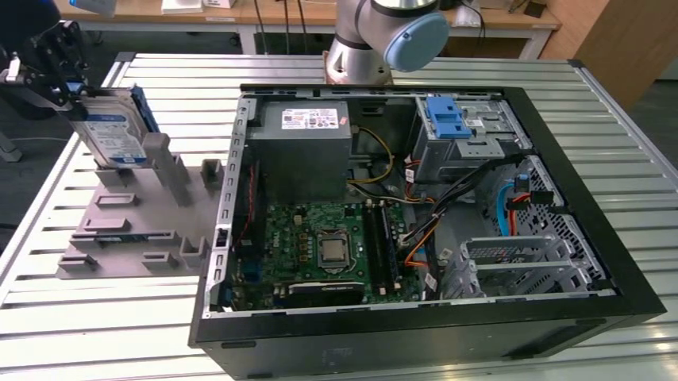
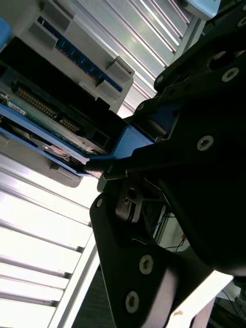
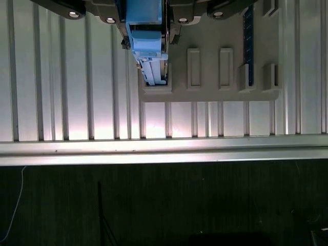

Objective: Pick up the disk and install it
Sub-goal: 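Pick up the disk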

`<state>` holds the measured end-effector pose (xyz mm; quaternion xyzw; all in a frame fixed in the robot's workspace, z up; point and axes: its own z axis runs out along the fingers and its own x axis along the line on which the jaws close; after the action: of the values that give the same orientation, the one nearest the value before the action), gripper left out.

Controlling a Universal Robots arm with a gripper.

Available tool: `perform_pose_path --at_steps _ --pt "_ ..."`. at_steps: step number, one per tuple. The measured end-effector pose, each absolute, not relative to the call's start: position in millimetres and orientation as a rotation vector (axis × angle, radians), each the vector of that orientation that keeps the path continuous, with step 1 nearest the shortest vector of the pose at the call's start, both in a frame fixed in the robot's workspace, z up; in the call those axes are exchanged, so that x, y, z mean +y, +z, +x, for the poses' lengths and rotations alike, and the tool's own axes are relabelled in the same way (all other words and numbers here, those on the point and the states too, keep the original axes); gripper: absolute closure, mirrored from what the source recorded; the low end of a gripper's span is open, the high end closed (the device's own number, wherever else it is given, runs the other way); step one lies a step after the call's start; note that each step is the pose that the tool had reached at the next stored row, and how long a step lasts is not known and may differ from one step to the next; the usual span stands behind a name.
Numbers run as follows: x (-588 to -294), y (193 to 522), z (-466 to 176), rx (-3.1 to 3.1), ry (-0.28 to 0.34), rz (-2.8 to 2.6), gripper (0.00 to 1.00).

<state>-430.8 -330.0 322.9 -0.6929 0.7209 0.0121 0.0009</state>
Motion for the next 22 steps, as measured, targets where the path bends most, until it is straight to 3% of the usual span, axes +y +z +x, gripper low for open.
perform_pose_path --at_steps 22 --pt "-330.0 329.5 -431.1 2.263 0.037 -2.175 0.63"
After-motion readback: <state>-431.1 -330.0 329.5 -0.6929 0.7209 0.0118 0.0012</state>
